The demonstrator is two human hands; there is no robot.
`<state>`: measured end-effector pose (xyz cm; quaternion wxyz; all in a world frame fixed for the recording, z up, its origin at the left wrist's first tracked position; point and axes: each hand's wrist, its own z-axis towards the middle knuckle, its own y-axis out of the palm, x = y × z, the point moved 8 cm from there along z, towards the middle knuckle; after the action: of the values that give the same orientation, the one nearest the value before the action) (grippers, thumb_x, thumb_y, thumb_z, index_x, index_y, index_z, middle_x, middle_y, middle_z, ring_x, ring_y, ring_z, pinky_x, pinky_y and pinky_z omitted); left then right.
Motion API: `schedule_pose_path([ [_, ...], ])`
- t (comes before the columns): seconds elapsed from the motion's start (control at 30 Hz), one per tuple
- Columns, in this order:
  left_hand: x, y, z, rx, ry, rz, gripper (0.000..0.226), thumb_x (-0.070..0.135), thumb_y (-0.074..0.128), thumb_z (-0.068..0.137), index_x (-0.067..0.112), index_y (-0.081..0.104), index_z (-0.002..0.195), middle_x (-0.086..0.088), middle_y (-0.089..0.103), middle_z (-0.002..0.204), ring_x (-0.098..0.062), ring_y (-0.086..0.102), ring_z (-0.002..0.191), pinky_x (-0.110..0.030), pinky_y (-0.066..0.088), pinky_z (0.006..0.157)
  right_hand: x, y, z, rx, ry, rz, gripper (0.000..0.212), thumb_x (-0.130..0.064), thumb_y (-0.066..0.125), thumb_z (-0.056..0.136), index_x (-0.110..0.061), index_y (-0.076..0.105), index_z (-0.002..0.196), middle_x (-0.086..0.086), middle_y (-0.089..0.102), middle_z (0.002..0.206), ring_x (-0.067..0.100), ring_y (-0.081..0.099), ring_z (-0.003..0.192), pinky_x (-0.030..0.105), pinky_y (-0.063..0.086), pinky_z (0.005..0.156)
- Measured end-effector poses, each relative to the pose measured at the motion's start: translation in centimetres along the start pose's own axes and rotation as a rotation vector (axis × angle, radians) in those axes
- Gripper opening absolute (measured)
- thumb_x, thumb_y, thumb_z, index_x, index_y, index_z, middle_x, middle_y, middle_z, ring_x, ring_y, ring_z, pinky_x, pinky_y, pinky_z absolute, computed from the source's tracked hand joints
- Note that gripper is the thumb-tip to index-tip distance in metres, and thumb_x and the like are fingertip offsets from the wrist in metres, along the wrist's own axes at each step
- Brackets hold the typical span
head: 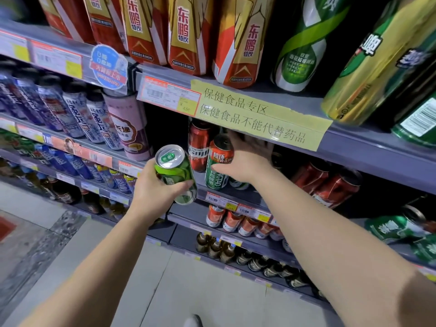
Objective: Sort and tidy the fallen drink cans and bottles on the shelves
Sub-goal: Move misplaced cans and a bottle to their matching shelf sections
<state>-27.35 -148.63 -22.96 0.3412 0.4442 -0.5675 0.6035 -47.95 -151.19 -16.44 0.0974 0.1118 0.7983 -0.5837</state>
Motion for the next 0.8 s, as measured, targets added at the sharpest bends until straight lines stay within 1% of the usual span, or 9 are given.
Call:
schedule_pose_path([
  [0.03,0.0,0.1,-0.1,0.001,-0.001,-0.001,0.062,0.024,0.088,0.065,0.022,0.055,0.118,0.012,0.065,0.099,0.004,0.058,0.090,-0.015,0.042,0.070,-0.6,-0.1,0.1,0.055,-0.020,-0.048,0.062,-0.059,0.059,0.086,-0.029,0.043,0.138,0.000,0.051,0.137,0.024,0.047,0.120,0.029,0.030,0.081],
  [0.1,0.1,-0.1,-0.2,0.012,-0.007,0.001,0.062,0.026,0.088,0.065,0.023,0.056,0.117,0.011,0.066,0.099,0.000,0.059,0.091,-0.017,0.043,0.071,-1.4,0.3,0.4,0.127,-0.044,-0.062,0.064,-0.058,0.058,0.086,-0.027,0.041,0.140,0.001,0.047,0.143,0.024,0.044,0.128,0.030,0.026,0.087],
  [0.23,-0.1,-0.9,0.0,0.066,-0.024,0.024,0.058,0.033,0.087,0.064,0.025,0.057,0.113,0.010,0.066,0.098,-0.009,0.061,0.092,-0.025,0.045,0.073,-1.1,1.8,-1.6,0.303,-0.129,0.030,0.074,-0.053,0.072,0.076,-0.027,0.040,0.137,-0.004,0.057,0.131,0.023,0.050,0.122,0.038,0.028,0.105],
  [0.37,1.1,-0.7,0.8,0.066,0.007,0.006,0.057,0.036,0.087,0.064,0.026,0.057,0.111,0.012,0.067,0.098,-0.006,0.062,0.091,-0.027,0.047,0.075,2.7,1.7,-7.7,0.451,-0.047,0.492,0.076,-0.045,0.082,0.068,-0.035,0.043,0.132,-0.015,0.053,0.125,0.005,0.052,0.108,0.026,0.043,0.090],
  [0.43,2.1,0.8,1.5,0.031,0.028,-0.009,0.057,0.033,0.087,0.064,0.027,0.055,0.112,0.015,0.065,0.096,-0.001,0.061,0.088,-0.027,0.048,0.075,4.7,1.8,-9.8,0.498,0.000,0.616,0.072,-0.040,0.085,0.064,-0.041,0.046,0.124,-0.018,0.056,0.117,0.005,0.058,0.102,0.028,0.049,0.086],
  [0.53,3.4,4.2,2.4,-0.021,0.073,0.002,0.065,0.035,0.087,0.063,0.025,0.053,0.118,0.012,0.067,0.101,-0.007,0.064,0.092,-0.030,0.052,0.080,6.6,2.9,-11.1,0.445,0.063,0.650,0.073,-0.038,0.086,0.062,-0.042,0.047,0.124,-0.018,0.058,0.116,0.007,0.061,0.102,0.029,0.051,0.086],
  [0.63,4.0,7.3,3.0,-0.049,0.096,0.053,0.078,0.036,0.085,0.066,0.022,0.042,0.129,0.007,0.062,0.109,-0.015,0.061,0.098,-0.036,0.051,0.086,8.3,3.4,-12.1,0.433,0.121,0.630,0.073,-0.035,0.087,0.062,-0.044,0.048,0.123,-0.024,0.057,0.114,0.001,0.059,0.103,0.026,0.050,0.088],
  [0.7,4.0,9.1,3.6,-0.082,0.099,0.128,0.082,0.037,0.083,0.069,0.019,0.037,0.134,0.005,0.059,0.105,-0.019,0.058,0.096,-0.037,0.049,0.086,9.5,3.5,-12.8,0.433,0.145,0.640,0.073,-0.034,0.088,0.061,-0.045,0.049,0.122,-0.030,0.055,0.113,-0.004,0.058,0.102,0.026,0.050,0.088],
  [0.8,3.6,10.5,4.7,-0.093,0.084,0.165,0.071,0.038,0.083,0.070,0.017,0.041,0.124,0.006,0.058,0.099,-0.024,0.061,0.095,-0.038,0.051,0.084,10.6,3.4,-13.4,0.424,0.175,0.633,0.075,-0.034,0.088,0.060,-0.045,0.050,0.123,-0.028,0.057,0.113,-0.004,0.059,0.100,0.027,0.051,0.087],
])
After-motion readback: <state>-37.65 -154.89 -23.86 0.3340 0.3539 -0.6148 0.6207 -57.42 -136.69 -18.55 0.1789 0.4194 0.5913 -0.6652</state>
